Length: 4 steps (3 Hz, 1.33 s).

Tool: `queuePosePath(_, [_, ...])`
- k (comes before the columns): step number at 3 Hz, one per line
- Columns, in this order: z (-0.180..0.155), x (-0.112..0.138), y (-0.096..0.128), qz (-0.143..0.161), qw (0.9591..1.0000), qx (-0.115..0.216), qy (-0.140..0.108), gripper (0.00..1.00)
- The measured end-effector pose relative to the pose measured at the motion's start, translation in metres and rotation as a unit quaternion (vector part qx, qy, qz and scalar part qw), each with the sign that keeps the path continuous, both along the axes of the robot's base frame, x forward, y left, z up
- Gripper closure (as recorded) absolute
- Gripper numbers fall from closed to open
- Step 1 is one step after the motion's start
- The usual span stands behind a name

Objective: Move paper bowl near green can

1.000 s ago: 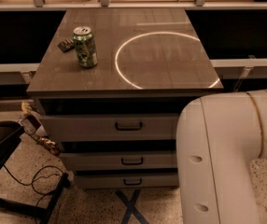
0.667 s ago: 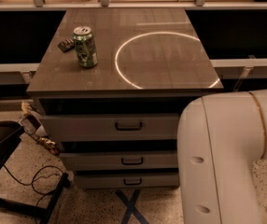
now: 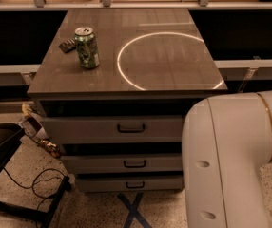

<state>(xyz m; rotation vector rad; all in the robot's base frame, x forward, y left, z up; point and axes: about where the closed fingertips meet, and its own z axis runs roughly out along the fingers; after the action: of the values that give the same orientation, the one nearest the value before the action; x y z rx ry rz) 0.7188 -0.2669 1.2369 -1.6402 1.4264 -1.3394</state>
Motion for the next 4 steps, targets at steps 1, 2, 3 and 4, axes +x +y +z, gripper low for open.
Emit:
queuePosePath(1, [0.010,-0.005,-0.001,-0.002,0.9999,-0.005,-0.009,1.00])
queuePosePath(2, [0.019,-0.010,-0.002,-0.005,0.9998,-0.008,-0.016,1.00])
queuePosePath(3, [0.026,-0.016,-0.005,-0.012,0.9997,-0.012,-0.016,1.00])
queuePosePath(4, [0.034,-0.022,-0.006,-0.018,0.9995,-0.020,-0.017,1.00])
